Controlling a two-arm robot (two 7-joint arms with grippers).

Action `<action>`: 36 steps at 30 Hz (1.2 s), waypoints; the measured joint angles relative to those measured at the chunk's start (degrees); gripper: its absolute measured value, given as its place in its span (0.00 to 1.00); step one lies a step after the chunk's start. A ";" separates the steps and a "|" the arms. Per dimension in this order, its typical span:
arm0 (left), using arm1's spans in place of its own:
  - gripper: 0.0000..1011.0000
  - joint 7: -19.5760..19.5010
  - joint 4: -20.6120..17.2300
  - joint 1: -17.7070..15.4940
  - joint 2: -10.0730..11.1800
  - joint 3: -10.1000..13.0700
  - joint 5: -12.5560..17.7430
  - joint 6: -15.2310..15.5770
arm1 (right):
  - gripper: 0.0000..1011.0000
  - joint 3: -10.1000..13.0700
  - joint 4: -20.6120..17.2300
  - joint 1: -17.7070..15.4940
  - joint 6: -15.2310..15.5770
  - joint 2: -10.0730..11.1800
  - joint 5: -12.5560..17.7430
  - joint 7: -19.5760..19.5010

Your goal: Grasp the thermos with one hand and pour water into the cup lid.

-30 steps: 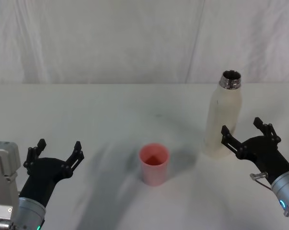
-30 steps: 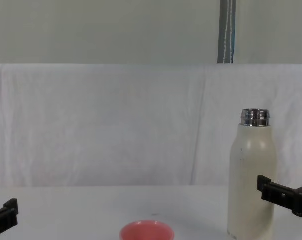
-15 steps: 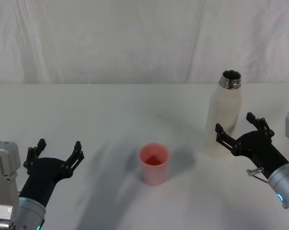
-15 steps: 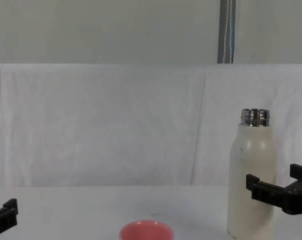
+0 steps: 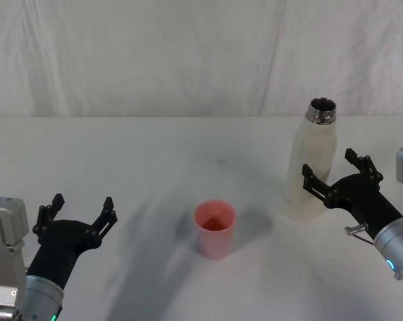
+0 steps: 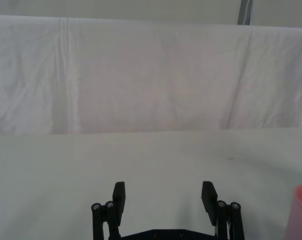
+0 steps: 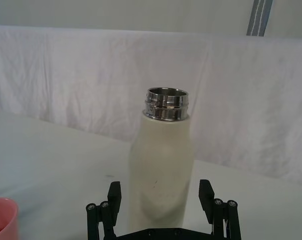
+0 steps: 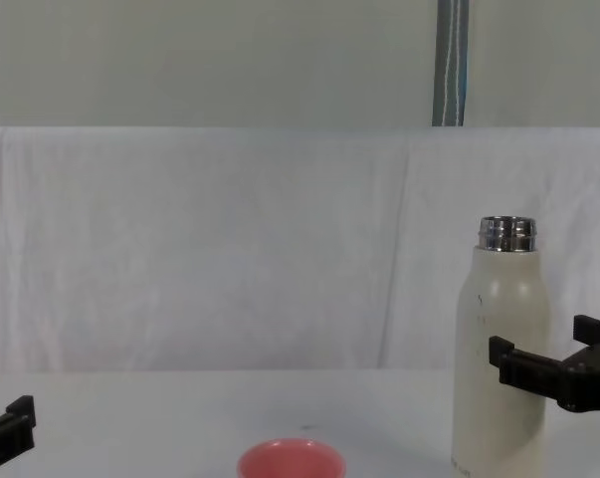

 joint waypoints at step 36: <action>0.99 0.00 0.00 0.00 0.00 0.00 0.00 0.00 | 0.99 -1.42 5.31 3.81 -0.27 -0.72 1.84 0.60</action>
